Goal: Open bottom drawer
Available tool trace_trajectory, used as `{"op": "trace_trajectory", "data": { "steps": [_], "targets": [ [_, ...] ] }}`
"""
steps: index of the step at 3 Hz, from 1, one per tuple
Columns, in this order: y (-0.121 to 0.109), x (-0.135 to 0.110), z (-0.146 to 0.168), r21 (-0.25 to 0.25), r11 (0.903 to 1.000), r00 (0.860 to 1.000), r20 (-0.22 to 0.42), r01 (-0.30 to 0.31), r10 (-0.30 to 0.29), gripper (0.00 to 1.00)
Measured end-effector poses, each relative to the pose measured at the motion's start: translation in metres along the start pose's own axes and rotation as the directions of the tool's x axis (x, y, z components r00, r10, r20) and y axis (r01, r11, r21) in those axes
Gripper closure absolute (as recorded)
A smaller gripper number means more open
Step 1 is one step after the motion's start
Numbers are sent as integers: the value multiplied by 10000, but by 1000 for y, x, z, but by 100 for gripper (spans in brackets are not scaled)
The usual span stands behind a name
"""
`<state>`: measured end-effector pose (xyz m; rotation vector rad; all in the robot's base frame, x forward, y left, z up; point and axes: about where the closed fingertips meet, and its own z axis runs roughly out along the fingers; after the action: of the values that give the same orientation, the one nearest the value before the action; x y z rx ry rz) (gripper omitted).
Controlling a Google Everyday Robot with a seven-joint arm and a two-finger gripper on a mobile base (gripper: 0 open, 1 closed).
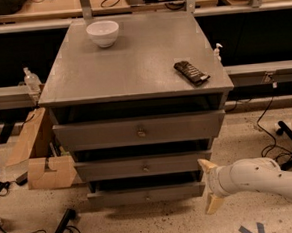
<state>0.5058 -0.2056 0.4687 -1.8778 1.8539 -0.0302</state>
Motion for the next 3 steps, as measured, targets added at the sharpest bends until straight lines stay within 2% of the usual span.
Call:
{"op": "trace_trajectory", "data": {
  "steps": [1,2,3],
  "targets": [
    [1,-1,4,-51,10000,10000,32,-15,15,0],
    [11,-16,56,-672,9976,9989,418,-188,217,0],
    [16,-35,135,-1548,9870,9925,1064,-435,605,0]
  ]
}}
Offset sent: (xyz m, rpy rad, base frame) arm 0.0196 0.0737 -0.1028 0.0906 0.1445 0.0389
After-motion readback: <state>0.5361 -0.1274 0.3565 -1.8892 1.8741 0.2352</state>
